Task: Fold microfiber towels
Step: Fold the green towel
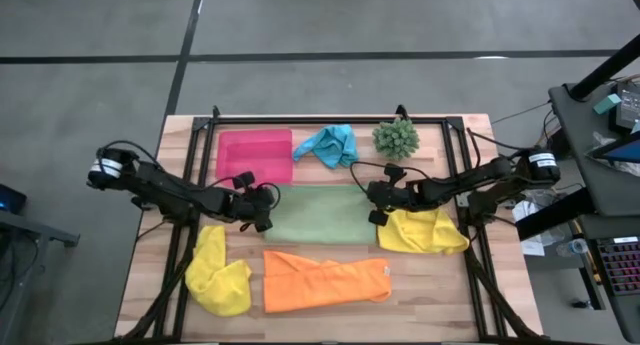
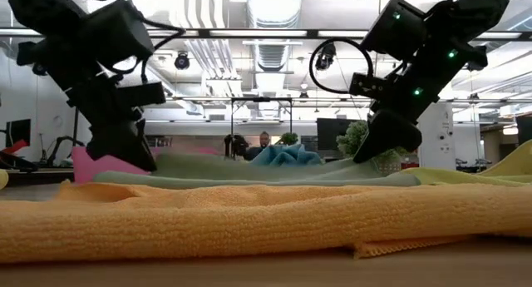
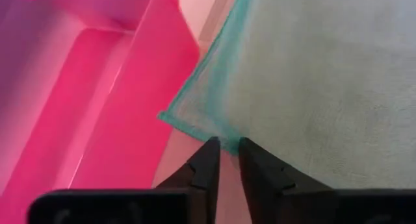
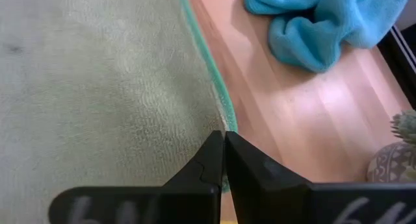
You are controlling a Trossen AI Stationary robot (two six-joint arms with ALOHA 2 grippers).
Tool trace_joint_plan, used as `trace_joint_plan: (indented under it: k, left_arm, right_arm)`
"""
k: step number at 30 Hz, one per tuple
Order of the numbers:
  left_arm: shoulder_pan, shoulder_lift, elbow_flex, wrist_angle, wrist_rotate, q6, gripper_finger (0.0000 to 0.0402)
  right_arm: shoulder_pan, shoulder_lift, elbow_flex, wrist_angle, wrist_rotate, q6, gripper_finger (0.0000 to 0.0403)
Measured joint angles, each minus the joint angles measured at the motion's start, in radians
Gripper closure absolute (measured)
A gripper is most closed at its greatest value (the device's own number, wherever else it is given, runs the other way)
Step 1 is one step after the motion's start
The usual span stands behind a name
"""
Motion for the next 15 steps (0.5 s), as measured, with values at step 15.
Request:
trace_joint_plan:
  k: [15]
  left_arm:
    - [0.006, -0.026, 0.055, -0.105, -0.022, 0.007, 0.0261]
  right_arm:
    - [-0.013, -0.024, 0.009, 0.000, 0.018, 0.009, 0.0281]
